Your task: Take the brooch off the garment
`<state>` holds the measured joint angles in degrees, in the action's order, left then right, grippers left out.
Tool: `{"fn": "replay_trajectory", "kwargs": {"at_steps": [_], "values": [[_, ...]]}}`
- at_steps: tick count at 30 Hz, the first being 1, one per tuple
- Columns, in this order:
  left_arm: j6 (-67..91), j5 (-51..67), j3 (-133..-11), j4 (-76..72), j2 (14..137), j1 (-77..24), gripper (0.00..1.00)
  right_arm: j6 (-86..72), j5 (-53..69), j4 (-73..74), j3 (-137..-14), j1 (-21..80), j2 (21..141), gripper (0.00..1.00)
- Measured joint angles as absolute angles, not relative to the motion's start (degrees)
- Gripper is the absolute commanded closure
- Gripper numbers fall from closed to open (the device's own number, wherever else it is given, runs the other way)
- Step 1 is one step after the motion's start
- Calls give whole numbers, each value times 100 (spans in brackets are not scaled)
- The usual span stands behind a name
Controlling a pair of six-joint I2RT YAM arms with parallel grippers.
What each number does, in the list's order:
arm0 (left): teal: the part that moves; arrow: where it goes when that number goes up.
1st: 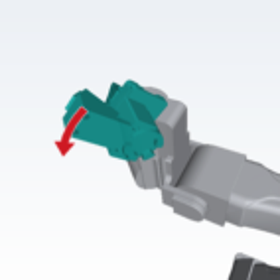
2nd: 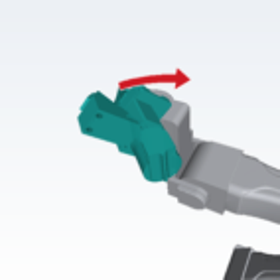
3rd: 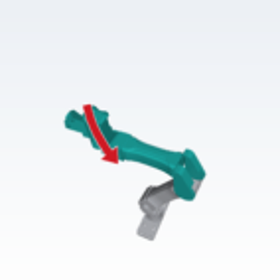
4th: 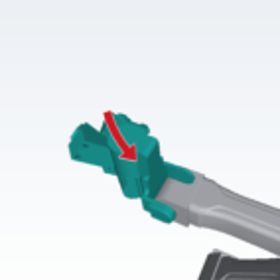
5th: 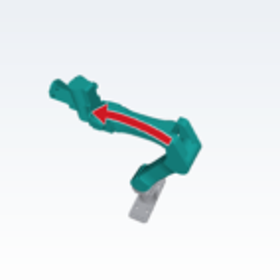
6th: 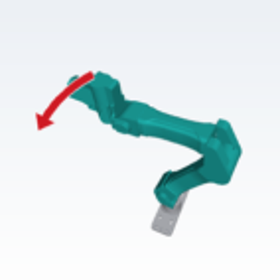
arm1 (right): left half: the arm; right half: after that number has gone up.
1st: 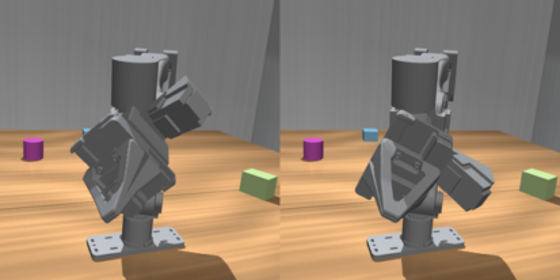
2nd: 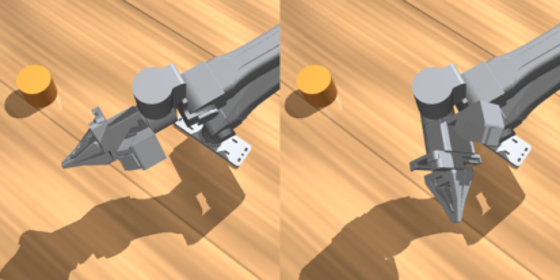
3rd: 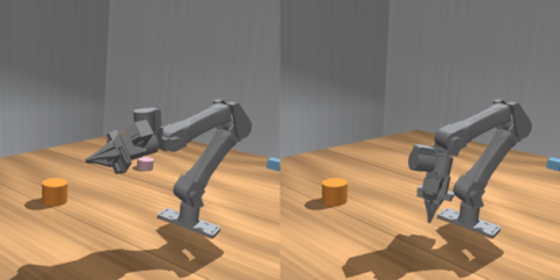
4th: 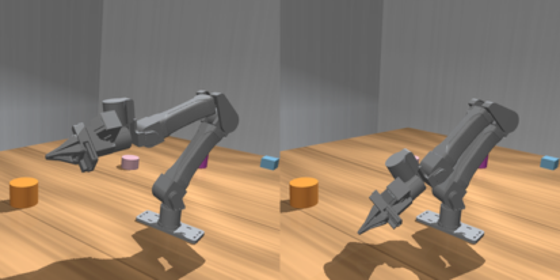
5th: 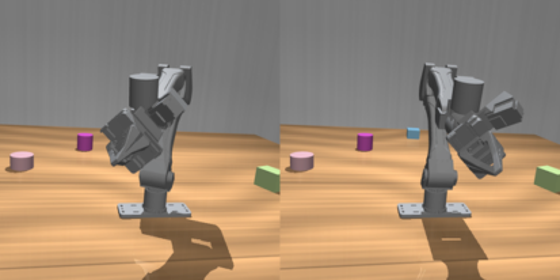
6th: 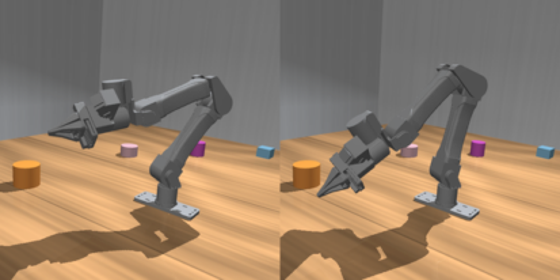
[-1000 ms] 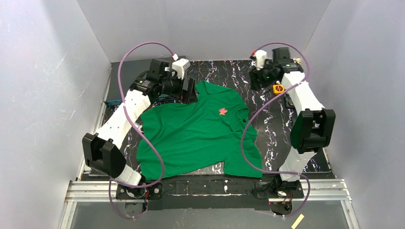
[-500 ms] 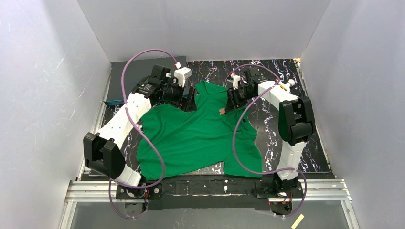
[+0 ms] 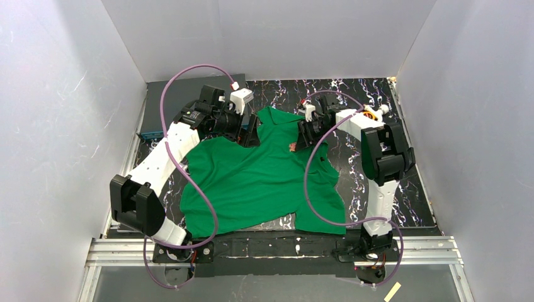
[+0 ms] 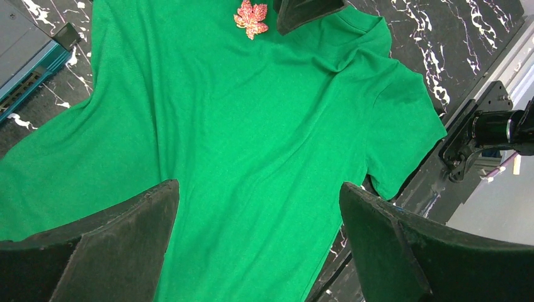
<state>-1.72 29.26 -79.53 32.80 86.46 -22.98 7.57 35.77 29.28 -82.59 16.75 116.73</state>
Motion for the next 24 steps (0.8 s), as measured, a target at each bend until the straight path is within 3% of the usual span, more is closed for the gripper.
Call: {"fn": "replay_trajectory", "kwargs": {"at_steps": [10,19,24], "values": [[-152,2926,-7953,3186,8646,-2300,2,582,3614,2827,-8344,1675,11904,45],[-196,2921,-7955,3151,8646,-2305,2,357,3734,2766,-8394,1675,11974,62],[-196,2923,-7955,3129,8646,-2333,2,167,3905,2646,-8394,1675,11974,60]]}}
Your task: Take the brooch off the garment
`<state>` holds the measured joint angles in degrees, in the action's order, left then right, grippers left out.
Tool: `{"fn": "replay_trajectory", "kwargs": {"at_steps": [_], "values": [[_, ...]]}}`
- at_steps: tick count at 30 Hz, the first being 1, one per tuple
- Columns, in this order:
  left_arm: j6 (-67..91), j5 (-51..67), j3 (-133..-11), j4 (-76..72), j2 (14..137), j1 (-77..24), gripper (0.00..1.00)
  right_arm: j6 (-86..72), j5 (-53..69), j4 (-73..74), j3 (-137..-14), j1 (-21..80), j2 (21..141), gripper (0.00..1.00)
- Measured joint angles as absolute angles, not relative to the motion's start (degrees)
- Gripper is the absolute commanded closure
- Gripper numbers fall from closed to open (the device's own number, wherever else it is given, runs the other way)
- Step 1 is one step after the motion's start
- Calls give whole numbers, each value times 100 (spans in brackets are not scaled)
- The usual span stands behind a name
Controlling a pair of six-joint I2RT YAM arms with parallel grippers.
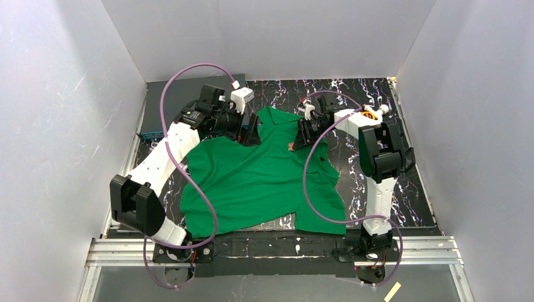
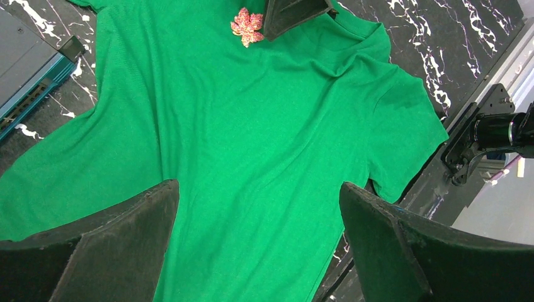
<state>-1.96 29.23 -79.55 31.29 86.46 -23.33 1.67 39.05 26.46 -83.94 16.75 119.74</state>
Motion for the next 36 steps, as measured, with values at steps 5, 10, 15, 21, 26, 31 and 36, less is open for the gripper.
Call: {"fn": "replay_trajectory", "kwargs": {"at_steps": [5,10,15,21,26,31,36], "values": [[-196,2926,-7955,3063,8650,-2392,2,-36,3966,2517,-8394,1675,11974,56],[-196,2926,-7968,2998,8670,-2456,2,-145,3809,2471,-8394,1678,11974,49],[-193,2923,-7970,2980,8674,-2473,2,-137,3511,2510,-8394,1678,11974,47],[-193,2923,-7970,2930,8678,-2495,2,-145,3315,2517,-8392,1684,11963,47],[-193,2923,-7970,2910,8683,-2497,2,-189,3317,2512,-8396,1691,11963,43],[-193,2921,-7970,2884,8683,-2497,2,-266,3291,2541,-8508,1712,11963,30],[-193,2923,-7970,2869,8683,-2497,2,-200,3096,2552,-8562,1728,11963,38]]}}
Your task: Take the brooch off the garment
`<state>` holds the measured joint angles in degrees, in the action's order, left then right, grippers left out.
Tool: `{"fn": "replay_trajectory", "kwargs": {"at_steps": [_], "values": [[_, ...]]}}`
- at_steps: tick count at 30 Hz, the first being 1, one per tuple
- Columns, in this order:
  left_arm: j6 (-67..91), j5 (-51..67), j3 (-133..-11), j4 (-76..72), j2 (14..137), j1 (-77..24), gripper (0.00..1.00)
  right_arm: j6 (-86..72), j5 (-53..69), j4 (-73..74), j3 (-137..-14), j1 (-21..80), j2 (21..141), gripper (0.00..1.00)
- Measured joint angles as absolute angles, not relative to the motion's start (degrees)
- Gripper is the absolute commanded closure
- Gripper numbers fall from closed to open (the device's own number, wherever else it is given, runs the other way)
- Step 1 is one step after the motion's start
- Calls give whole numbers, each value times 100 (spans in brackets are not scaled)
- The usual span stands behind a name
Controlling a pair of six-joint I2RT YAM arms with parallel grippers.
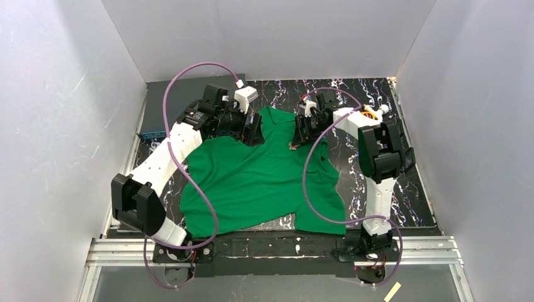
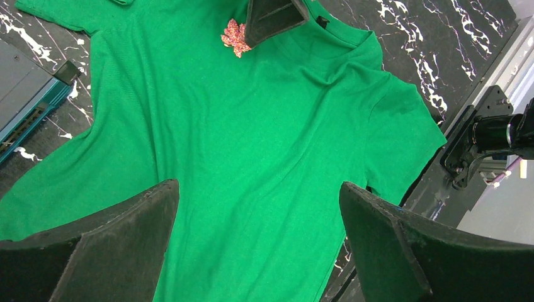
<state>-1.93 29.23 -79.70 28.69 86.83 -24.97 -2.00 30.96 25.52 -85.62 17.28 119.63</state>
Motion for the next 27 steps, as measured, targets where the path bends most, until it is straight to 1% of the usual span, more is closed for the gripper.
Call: {"fn": "replay_trajectory", "kwargs": {"at_steps": [2,5,9,24,27], "values": [[-193,2923,-7970,2869,8683,-2499,2,-185,3046,2554,-8562,1728,11963,40],[-193,2923,-7970,2862,8683,-2497,2,-137,2995,2556,-8562,1728,11963,47],[-193,2926,-7970,2829,8683,-2499,2,-156,3041,2550,-8560,1728,11963,53],[-209,2934,-7953,2700,8696,-2499,2,-620,3553,2381,-8517,1739,11966,63],[-244,2950,-7953,2637,8739,-2502,2,-814,3605,2276,-8473,1739,11970,68]]}}
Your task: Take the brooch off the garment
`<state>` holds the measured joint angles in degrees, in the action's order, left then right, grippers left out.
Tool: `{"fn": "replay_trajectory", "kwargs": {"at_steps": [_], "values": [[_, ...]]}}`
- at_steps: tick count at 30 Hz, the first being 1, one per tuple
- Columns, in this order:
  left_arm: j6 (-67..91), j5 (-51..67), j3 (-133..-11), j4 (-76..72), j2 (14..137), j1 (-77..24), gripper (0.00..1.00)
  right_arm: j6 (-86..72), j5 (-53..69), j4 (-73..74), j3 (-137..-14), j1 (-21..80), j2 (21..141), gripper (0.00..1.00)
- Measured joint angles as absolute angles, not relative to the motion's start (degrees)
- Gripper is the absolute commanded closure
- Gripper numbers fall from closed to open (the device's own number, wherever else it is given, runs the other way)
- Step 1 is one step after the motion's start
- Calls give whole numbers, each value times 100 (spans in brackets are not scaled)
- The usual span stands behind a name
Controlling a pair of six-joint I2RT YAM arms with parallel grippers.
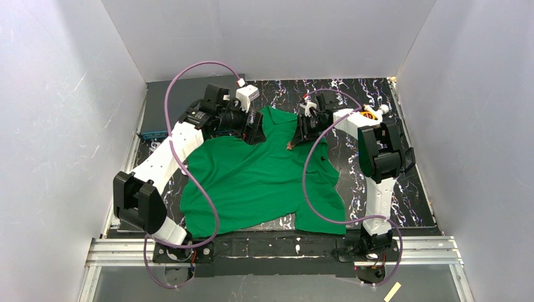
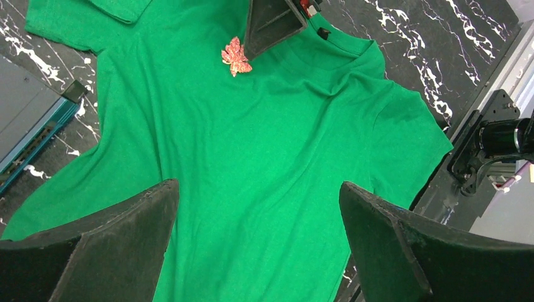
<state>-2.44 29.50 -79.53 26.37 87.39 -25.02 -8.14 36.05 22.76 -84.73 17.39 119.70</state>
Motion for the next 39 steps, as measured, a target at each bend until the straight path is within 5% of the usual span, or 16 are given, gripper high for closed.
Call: {"fn": "replay_trajectory", "kwargs": {"at_steps": [9,18,30,39], "values": [[-489,2961,-7461,1712,8949,-2630,11,-1409,3664,2189,-8458,1737,12053,99],[-1426,2974,-6195,248,8945,-2912,25,-2554,3972,1667,-8071,1594,12044,99],[-2359,3046,-6143,-504,9356,-3476,53,-4447,4416,832,-7046,1273,11723,99],[-2685,3044,-6224,-725,10012,-3590,61,-5424,4571,429,-6759,1155,11622,99]]}}
